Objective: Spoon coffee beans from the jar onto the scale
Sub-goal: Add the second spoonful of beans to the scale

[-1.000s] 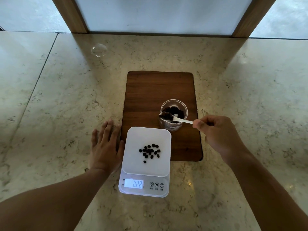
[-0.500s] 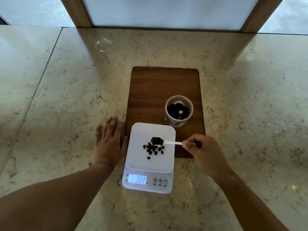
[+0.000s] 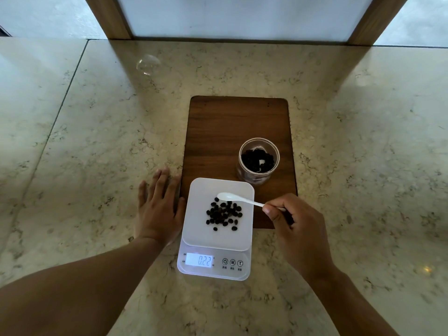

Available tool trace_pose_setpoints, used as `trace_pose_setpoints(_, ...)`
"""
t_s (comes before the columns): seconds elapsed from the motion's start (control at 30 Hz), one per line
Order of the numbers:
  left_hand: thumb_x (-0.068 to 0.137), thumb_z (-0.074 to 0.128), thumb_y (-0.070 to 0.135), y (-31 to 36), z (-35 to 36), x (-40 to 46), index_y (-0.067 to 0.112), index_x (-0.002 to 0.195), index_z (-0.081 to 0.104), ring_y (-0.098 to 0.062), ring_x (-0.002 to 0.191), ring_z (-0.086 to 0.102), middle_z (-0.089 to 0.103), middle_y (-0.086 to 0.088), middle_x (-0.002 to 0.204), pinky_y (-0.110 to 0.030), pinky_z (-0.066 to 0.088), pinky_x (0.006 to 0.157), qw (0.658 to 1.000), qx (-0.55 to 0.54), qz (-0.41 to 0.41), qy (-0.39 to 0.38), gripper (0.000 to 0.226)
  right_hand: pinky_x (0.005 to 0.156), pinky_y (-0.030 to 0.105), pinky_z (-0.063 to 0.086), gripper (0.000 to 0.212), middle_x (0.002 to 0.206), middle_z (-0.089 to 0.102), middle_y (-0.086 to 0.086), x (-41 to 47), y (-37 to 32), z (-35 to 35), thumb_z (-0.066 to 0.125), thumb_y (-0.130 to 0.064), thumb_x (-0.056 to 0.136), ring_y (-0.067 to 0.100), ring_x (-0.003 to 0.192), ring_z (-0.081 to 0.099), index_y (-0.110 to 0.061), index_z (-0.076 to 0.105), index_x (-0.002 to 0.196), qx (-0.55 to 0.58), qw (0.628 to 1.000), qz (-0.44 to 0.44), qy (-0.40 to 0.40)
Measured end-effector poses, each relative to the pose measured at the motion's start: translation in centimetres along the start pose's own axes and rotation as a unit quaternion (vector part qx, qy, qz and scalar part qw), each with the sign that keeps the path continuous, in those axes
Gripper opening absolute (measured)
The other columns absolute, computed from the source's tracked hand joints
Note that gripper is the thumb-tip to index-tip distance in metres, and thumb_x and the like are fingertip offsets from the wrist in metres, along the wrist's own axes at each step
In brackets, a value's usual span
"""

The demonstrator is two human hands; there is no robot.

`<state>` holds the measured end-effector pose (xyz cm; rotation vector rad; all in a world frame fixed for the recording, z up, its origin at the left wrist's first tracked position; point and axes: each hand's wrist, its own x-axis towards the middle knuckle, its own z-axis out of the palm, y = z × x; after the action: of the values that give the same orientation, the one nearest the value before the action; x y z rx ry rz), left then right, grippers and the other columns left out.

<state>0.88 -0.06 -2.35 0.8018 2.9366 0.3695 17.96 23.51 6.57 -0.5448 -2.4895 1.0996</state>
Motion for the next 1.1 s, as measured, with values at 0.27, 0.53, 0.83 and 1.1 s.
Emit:
trace_pose_setpoints(0.27,0.094,0.028,0.043,0.1,-0.2,0.0,0.019,0.15,0.034,-0.024,0.153,0.011,0.025,-0.01,0.162,-0.055,0.009,0.121,1.0,0.004,-0.001,-0.004,0.062,0.044,0.017,0.037,0.009,0.068,0.064,-0.009,-2.9,1.4,0.5,0.063,-0.031,0.093,0.014,0.056,0.056,-0.033,0.068,0.085,0.041,0.982,0.154,0.097)
trace_pose_setpoints(0.53,0.094,0.029,0.043,0.1,-0.2,0.0,0.017,0.15,0.036,-0.025,0.152,0.013,0.027,-0.011,0.161,-0.055,0.01,0.121,1.0,0.004,0.0,0.0,0.062,0.046,0.018,0.038,0.025,0.06,0.062,-0.016,-6.0,3.1,0.9,0.053,-0.046,0.091,0.003,0.065,0.06,-0.029,0.071,0.096,-0.031,0.965,0.227,0.129)
trace_pose_setpoints(0.83,0.093,0.03,0.042,0.0,-0.1,-0.1,0.017,0.15,0.035,-0.025,0.152,0.012,0.027,-0.011,0.162,-0.054,0.007,0.122,1.0,-0.001,0.0,0.003,0.062,0.046,0.028,0.05,0.009,0.059,0.058,-0.016,-6.1,3.2,1.7,0.064,-0.029,0.093,0.003,0.049,0.056,-0.022,0.06,0.097,-0.102,0.965,0.228,0.082)
trace_pose_setpoints(1.1,0.093,0.029,0.043,-0.1,0.2,0.0,0.019,0.15,0.035,-0.024,0.152,0.011,0.027,-0.011,0.161,-0.052,0.006,0.122,1.0,0.002,0.0,0.008,0.062,0.067,0.035,0.047,0.008,0.073,0.063,-0.008,-6.5,2.5,2.6,0.07,-0.028,0.088,0.016,0.062,0.056,-0.02,0.067,0.086,-0.176,0.954,0.233,0.067)
